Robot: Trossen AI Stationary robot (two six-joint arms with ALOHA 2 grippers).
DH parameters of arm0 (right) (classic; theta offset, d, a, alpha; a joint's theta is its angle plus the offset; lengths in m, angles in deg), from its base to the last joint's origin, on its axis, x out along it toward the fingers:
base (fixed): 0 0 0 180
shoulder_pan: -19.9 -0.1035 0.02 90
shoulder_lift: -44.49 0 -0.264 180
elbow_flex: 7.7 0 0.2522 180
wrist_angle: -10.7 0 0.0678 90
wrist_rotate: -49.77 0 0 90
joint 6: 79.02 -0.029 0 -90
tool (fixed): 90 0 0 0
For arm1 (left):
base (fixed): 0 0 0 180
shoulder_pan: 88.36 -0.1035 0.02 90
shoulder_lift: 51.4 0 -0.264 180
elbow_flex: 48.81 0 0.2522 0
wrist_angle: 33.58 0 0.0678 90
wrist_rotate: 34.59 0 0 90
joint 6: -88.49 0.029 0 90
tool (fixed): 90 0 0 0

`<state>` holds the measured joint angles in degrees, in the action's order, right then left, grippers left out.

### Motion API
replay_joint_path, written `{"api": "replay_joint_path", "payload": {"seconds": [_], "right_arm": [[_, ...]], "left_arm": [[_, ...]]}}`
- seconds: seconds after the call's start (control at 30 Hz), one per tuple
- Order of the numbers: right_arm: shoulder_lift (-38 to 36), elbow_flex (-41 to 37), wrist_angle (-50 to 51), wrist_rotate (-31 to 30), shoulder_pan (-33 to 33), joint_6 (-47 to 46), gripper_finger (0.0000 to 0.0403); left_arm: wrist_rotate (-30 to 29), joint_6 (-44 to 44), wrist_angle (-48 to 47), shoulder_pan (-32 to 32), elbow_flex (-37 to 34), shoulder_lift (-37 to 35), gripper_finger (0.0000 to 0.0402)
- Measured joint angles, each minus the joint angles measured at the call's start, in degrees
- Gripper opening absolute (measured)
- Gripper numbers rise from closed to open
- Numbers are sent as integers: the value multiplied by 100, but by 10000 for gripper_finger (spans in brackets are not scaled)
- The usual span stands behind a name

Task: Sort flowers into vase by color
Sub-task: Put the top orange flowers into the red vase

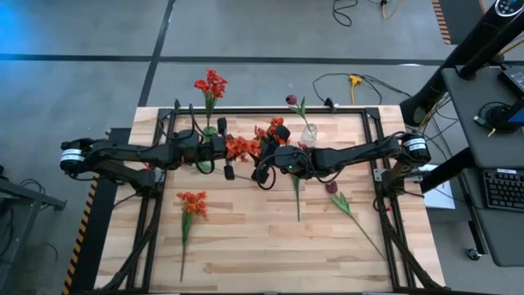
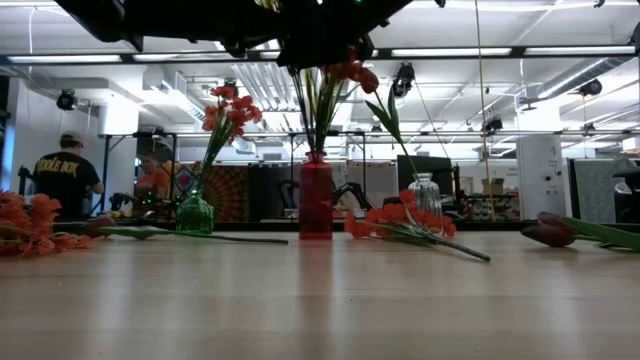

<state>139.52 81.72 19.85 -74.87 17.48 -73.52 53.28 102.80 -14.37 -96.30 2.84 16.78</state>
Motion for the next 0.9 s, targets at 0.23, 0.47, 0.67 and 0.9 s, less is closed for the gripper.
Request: {"api": "replay_joint_path", "payload": {"seconds": [0.23, 0.47, 0.67, 0.9], "right_arm": [[-11, 104, 157, 1, -28, -8, 238], [-20, 421, 737, 6, -135, -174, 244], [-20, 463, 823, 9, -186, -187, 246], [-21, 466, 823, 9, -184, -125, 247]], "left_arm": [[-36, 15, -85, -7, -2, 0, 13], [-39, 13, -96, -7, -2, -9, 12], [-39, 13, -94, -4, -2, -11, 12], [-43, 13, -94, -4, -2, -13, 12]]}}
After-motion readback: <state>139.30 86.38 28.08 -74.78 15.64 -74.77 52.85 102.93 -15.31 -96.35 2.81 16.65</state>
